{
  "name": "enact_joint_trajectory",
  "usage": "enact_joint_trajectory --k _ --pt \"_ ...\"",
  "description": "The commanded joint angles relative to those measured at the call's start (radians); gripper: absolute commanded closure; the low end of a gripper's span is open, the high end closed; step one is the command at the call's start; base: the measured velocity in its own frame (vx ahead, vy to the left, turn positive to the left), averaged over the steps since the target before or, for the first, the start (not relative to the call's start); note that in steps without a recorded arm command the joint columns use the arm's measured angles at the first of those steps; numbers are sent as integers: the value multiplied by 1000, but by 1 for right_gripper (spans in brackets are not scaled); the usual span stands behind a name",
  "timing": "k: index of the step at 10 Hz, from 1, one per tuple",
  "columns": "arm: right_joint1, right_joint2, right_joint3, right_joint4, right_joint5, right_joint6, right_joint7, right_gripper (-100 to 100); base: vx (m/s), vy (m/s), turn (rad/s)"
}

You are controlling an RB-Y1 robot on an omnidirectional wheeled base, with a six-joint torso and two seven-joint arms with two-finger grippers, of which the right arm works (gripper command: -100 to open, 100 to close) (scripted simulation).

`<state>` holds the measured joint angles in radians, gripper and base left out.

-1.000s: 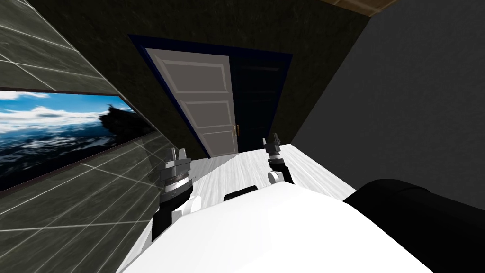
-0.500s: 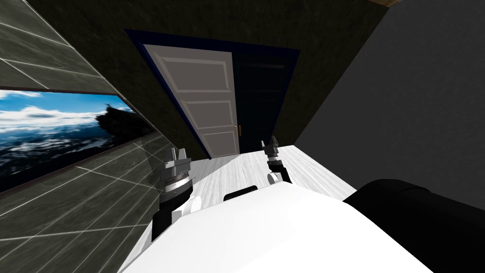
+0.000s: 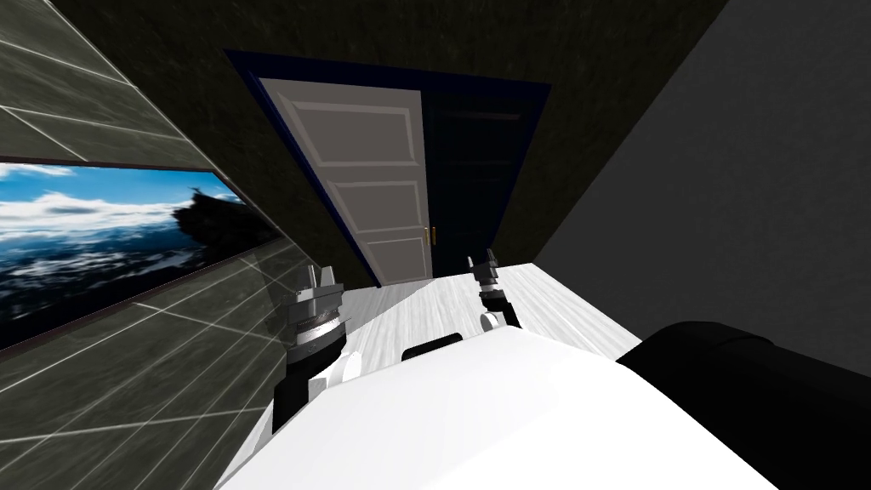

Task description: Pull the door open

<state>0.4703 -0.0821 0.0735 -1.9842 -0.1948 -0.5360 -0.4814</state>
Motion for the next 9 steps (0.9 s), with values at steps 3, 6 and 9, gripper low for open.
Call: enact_joint_trajectory --k 3,6,9 --pt "-9 -20 8 72 -27 -28 -72 -100 95 31 38" --pt "-16 -38 15 130 -50 -49 -134 -100 106 17 40" --pt "-22 -55 22 189 -74 -70 -196 -100 98 28 37"
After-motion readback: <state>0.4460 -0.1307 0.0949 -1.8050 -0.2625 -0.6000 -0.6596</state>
